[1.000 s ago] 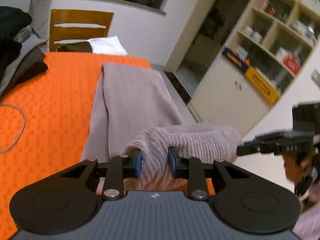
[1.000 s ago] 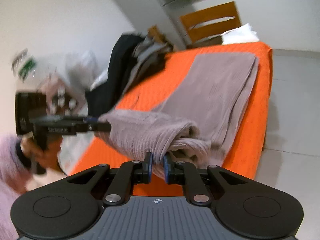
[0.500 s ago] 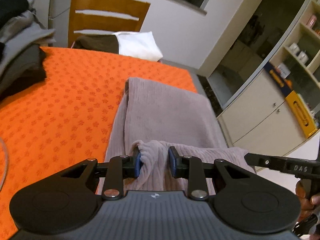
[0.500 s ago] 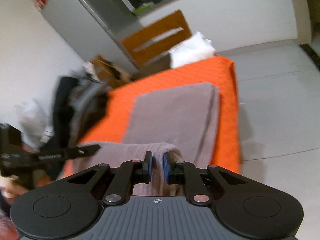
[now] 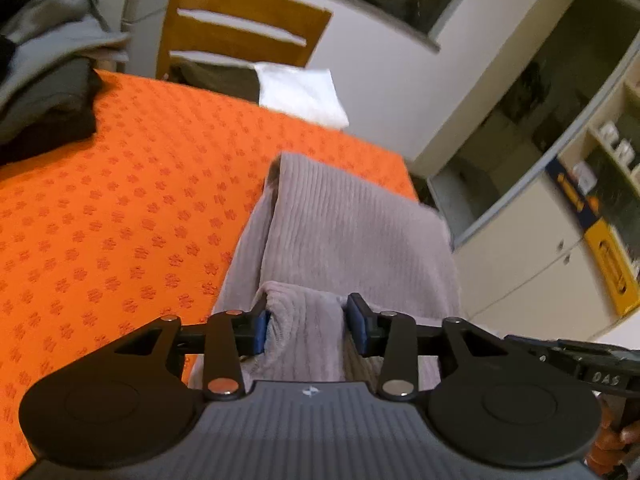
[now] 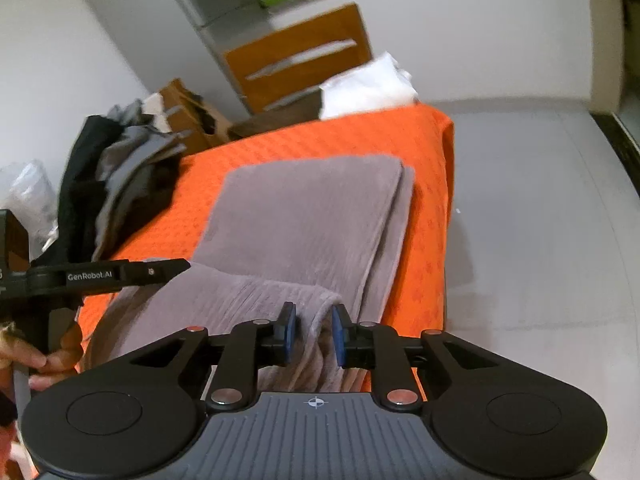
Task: Fold clothes
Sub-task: 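Lay the folded pants down and open both tools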
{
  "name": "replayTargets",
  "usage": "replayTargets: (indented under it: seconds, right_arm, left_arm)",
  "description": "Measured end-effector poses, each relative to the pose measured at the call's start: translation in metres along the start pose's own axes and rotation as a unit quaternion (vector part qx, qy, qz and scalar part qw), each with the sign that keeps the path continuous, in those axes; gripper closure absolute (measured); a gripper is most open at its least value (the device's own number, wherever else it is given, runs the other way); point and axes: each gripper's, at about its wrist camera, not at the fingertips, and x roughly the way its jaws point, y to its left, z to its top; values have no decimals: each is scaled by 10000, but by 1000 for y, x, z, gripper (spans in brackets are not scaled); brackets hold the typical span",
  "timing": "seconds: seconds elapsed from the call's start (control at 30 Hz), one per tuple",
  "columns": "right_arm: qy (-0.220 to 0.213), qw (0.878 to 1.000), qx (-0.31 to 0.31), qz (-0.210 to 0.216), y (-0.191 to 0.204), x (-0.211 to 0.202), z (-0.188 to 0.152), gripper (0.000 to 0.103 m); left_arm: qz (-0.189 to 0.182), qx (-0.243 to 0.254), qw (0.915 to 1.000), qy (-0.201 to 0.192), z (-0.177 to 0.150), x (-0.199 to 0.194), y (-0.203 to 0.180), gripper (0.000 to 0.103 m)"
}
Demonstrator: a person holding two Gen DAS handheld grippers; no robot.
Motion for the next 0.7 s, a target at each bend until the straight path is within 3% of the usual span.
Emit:
replayTargets:
  seconds: [0.1, 0.2, 0.33, 0.5, 0.7]
  right_arm:
    - [-34, 9985, -535, 129, 4, -11, 6, 79]
    - [-48, 9935, -1104, 291, 9, -18, 11, 79]
    - [-71, 9789, -1974, 531, 18, -25, 15, 79]
    - [-139, 9513, -2931, 948, 33, -40, 20, 78]
    - [-78, 9231, -3582, 1395, 47, -56, 24, 74]
  left_arm:
    - [149, -50, 9990, -413, -8, -31, -10, 46]
    - [529, -81, 9953, -812, -26, -66, -30, 37]
    - [998, -398, 9875, -1154, -63, -109, -61, 33]
    - [1527, -823, 9769, -1246, -114, -149, -97, 33]
    - [1750, -1282, 9680, -1258, -168, -177, -127, 31]
